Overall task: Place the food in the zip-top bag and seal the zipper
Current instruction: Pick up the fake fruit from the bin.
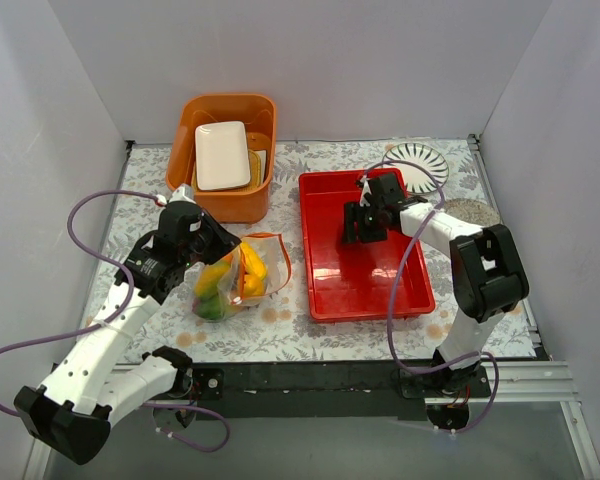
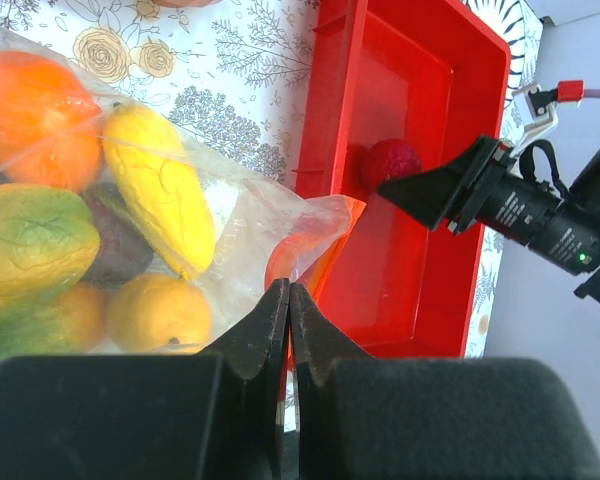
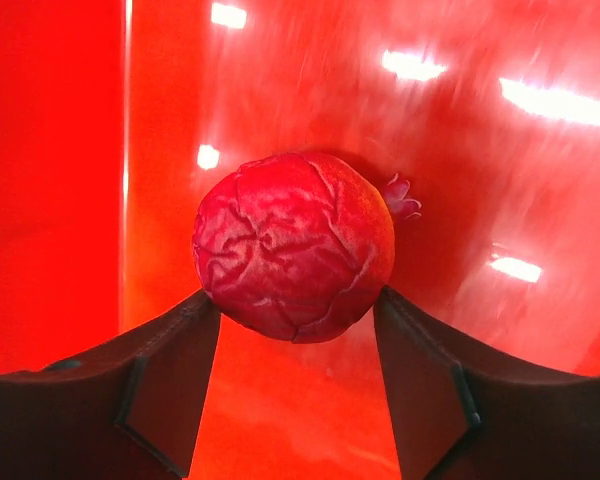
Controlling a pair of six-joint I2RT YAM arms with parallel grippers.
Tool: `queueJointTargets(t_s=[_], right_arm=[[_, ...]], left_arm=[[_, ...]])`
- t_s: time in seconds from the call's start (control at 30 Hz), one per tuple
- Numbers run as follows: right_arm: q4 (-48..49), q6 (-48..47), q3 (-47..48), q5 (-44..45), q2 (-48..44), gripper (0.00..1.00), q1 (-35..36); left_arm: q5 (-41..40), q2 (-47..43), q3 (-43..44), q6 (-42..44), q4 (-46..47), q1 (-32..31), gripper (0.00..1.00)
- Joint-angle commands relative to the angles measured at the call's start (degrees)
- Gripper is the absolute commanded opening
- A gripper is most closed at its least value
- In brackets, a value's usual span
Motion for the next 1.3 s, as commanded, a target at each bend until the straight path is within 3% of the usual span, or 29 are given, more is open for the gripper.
queueJointTargets(t_s=[0.0,0.17,0.27,0.8,1.27], right_arm=[[-2.6,-0.9,-2.0,-1.2,-4.3,0.72,0.4],[-2.0,-1.4,-1.7,-0.9,-7.4,0.89,0.4],[-1.7,-1.4,-0.9,0.0,-7.9,0.9,0.4],[-3.8,0.7,2.0,7.4,-2.9,0.85,0.4],[-1.2,1.0,-1.5,3.8,-3.4,0.8,0.4]], left_arm=[[1.0,-0.2,-0.2,-0.2,1.2,0.0,0.01],[1.4,-0.1,-0.8,0.1,1.1,0.0,0.01],[1.4,-0.2,-0.9,-0.1,1.2,0.0,0.01],[1.6,-0.2,-0.9,0.6,0.2,0.0,0.01],[2.3,0.1,-1.5,0.5,0.9,0.0,0.01]])
